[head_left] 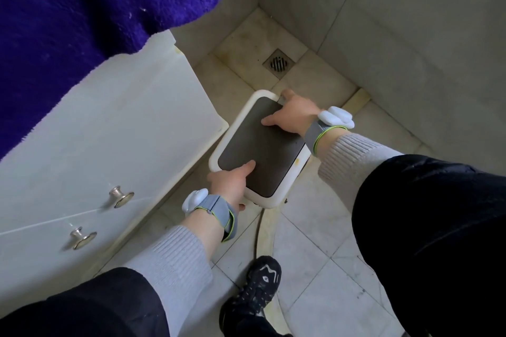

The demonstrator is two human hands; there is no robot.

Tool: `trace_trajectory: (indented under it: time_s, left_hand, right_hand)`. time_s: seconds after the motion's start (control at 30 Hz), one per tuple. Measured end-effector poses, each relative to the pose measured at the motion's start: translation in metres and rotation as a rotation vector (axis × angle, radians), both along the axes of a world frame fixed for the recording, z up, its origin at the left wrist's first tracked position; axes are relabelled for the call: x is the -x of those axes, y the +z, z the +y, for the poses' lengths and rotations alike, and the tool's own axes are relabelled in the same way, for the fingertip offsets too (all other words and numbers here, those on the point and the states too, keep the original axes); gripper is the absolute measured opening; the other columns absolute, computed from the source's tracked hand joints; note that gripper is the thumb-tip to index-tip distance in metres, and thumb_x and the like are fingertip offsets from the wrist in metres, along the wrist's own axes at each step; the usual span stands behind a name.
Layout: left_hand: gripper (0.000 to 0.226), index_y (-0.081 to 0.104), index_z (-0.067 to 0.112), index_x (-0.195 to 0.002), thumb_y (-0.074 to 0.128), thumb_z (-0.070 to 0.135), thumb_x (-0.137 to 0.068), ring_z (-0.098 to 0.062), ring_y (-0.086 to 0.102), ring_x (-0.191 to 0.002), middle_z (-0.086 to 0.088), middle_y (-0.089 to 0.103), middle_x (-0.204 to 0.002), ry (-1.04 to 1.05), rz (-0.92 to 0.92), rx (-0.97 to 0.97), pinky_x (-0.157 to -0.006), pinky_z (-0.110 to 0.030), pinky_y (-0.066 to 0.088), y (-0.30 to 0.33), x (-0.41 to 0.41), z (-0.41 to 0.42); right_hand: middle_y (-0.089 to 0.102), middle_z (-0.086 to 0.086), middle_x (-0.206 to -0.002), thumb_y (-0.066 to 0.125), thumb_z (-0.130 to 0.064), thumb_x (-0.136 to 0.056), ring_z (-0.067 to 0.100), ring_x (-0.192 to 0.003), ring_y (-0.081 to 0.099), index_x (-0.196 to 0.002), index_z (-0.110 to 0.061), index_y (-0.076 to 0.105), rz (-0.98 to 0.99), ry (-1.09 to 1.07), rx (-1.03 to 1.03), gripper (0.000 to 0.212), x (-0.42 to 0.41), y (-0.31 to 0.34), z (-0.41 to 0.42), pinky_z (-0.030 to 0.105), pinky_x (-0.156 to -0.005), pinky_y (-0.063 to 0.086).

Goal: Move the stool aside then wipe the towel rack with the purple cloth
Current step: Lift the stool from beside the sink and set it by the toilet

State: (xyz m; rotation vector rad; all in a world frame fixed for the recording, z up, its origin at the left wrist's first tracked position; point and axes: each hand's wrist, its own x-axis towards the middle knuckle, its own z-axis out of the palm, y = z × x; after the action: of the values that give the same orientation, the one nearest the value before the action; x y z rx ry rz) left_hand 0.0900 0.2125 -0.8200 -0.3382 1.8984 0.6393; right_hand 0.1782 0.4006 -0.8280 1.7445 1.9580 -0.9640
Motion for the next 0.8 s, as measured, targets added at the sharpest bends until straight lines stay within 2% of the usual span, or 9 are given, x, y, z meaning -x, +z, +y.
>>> trace_trajectory:
  time_s: [0.1,0.2,0.3,0.43,0.53,0.67,0.8]
  left_hand:
    - [0.085,0.041,0.02,-0.132,0.082,0.054,-0.067,-0.031,0.054,-0.104,0.001,0.056,-0.11,0.014,-0.016,-0.005,-0.08,-0.052,0.059,0.007,-0.002,-0.002]
    - [0.066,0.038,0.018,-0.137,0.069,0.04,-0.082,-0.034,0.05,-0.105,0.001,0.05,-0.101,0.007,-0.002,-0.002,-0.082,-0.054,0.058,0.02,-0.004,-0.001]
    - [0.059,0.034,0.016,-0.138,0.063,0.028,-0.089,-0.036,0.05,-0.108,-0.007,0.049,-0.114,-0.018,0.024,0.016,-0.085,-0.057,0.057,0.035,-0.006,0.003]
    - [0.06,0.037,0.018,-0.126,0.067,0.032,-0.077,-0.037,0.06,-0.105,-0.007,0.058,-0.115,-0.042,0.016,-0.031,-0.082,-0.06,0.056,0.059,-0.014,0.001]
    - [0.049,0.041,0.013,-0.12,0.068,0.03,-0.083,-0.037,0.062,-0.105,-0.011,0.06,-0.115,-0.097,0.047,-0.054,-0.087,-0.063,0.054,0.077,-0.019,-0.005]
    - [0.064,0.053,0.003,-0.127,0.066,0.037,-0.074,-0.041,0.069,-0.1,-0.023,0.066,-0.12,-0.282,0.082,-0.091,-0.086,-0.063,0.057,0.087,-0.023,-0.01]
    - [0.052,0.043,0.009,-0.129,0.067,0.03,-0.088,-0.037,0.059,-0.104,-0.01,0.057,-0.122,-0.296,0.056,-0.069,-0.094,-0.061,0.051,0.103,-0.03,-0.019]
  right_hand:
    - [0.063,0.007,-0.125,0.077,-0.067,-0.063,0.032,-0.109,0.063,-0.139,-0.029,0.045,0.003,-0.018,-0.023,0.091,-0.005,0.005,-0.003,0.042,-0.089,0.054]
    - [0.064,0.004,-0.127,0.077,-0.066,-0.064,0.032,-0.113,0.062,-0.144,-0.032,0.042,0.02,-0.059,-0.051,0.093,-0.015,0.017,-0.007,0.042,-0.091,0.053]
    - [0.066,0.003,-0.123,0.077,-0.065,-0.064,0.031,-0.11,0.063,-0.138,-0.031,0.045,0.024,-0.104,-0.065,0.087,-0.027,0.033,-0.01,0.041,-0.089,0.053]
    - [0.066,0.004,-0.119,0.075,-0.067,-0.062,0.032,-0.109,0.063,-0.133,-0.031,0.048,0.031,-0.173,-0.097,0.084,-0.042,0.057,-0.021,0.038,-0.08,0.048]
    - [0.066,0.004,-0.121,0.075,-0.067,-0.064,0.033,-0.11,0.063,-0.134,-0.031,0.048,0.032,-0.249,-0.132,0.083,-0.061,0.079,-0.034,0.036,-0.075,0.041]
    - [0.064,0.006,-0.123,0.073,-0.068,-0.064,0.035,-0.113,0.061,-0.128,-0.032,0.049,0.038,-0.339,-0.138,0.077,-0.078,0.096,-0.052,0.038,-0.076,0.035]
    - [0.065,0.006,-0.12,0.072,-0.068,-0.064,0.034,-0.109,0.062,-0.126,-0.029,0.05,0.026,-0.43,-0.154,0.077,-0.103,0.115,-0.078,0.037,-0.075,0.041]
